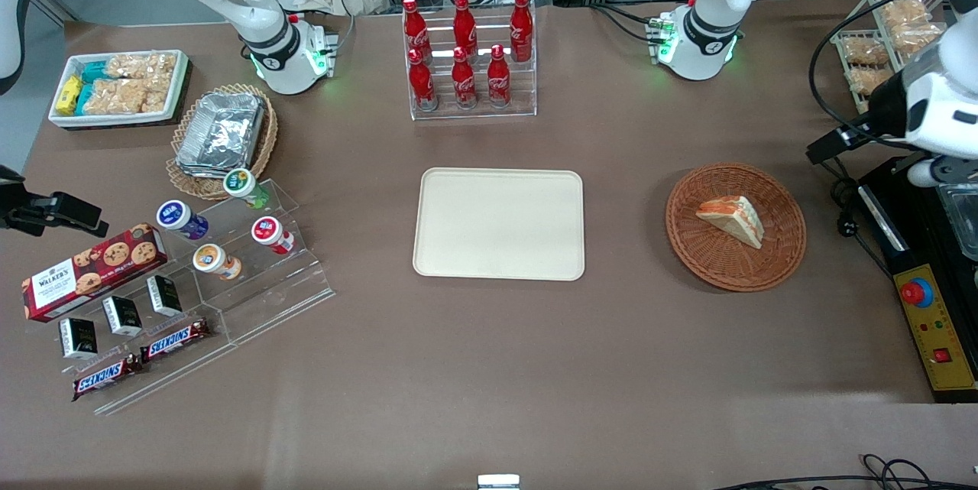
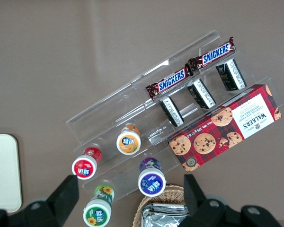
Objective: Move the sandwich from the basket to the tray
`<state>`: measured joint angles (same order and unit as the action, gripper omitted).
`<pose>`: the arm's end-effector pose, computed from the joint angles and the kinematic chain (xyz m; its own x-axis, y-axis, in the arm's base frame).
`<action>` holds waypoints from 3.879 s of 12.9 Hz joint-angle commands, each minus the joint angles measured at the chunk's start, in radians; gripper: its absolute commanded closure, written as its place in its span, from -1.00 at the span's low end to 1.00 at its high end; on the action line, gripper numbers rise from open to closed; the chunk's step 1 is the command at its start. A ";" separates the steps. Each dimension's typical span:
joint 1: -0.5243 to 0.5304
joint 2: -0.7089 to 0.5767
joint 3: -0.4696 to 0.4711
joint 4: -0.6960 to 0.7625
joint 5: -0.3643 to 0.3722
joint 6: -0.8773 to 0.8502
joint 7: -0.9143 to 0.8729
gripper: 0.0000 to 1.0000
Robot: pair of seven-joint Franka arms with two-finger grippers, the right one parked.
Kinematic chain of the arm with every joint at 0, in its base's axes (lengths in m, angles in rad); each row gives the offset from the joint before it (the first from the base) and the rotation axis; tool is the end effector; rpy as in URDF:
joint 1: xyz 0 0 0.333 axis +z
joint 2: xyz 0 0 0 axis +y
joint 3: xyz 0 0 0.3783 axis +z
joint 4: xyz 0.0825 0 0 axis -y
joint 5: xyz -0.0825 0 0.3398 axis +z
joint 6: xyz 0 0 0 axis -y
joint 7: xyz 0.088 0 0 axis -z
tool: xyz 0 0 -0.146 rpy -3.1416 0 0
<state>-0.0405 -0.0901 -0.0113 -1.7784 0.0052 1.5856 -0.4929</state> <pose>0.4672 -0.0237 0.6050 0.8999 0.4272 -0.0874 0.4240 -0.9041 -0.0540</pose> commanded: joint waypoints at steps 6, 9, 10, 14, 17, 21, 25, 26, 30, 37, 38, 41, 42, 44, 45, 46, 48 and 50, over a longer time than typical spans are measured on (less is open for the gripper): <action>0.008 -0.119 0.027 -0.483 -0.007 0.486 -0.281 -1.00; 0.007 -0.053 0.027 -0.532 -0.069 0.611 -0.371 -1.00; 0.007 -0.024 0.027 -0.539 -0.111 0.654 -0.383 -1.00; 0.005 0.053 0.020 -0.596 -0.171 0.799 -0.417 -1.00; 0.007 0.055 0.020 -0.706 -0.171 0.937 -0.417 -1.00; 0.007 0.062 0.022 -0.786 -0.171 1.025 -0.415 -1.00; 0.007 0.111 0.024 -0.843 -0.171 1.152 -0.415 -1.00; 0.007 0.133 0.024 -0.843 -0.172 1.172 -0.415 -1.00; 0.007 0.168 0.022 -0.834 -0.205 1.214 -0.432 1.00; 0.005 0.072 0.019 -0.754 -0.194 1.034 -0.434 1.00; 0.007 0.034 0.019 -0.724 -0.186 0.965 -0.425 1.00; 0.007 -0.034 0.022 -0.543 -0.144 0.631 -0.331 1.00; 0.007 -0.039 0.024 -0.448 -0.096 0.503 -0.300 1.00; 0.007 -0.028 0.019 -0.254 -0.064 0.262 -0.259 1.00; 0.005 -0.030 0.008 -0.195 -0.059 0.190 -0.228 1.00; 0.005 -0.036 -0.018 -0.153 -0.050 0.144 -0.202 1.00; 0.005 -0.028 -0.082 -0.048 -0.045 0.070 -0.193 1.00; 0.005 -0.017 -0.162 0.028 -0.028 0.030 -0.196 1.00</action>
<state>-0.0389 -0.1427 -0.1075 -1.8455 -0.0528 1.6710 -0.6997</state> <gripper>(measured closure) 0.797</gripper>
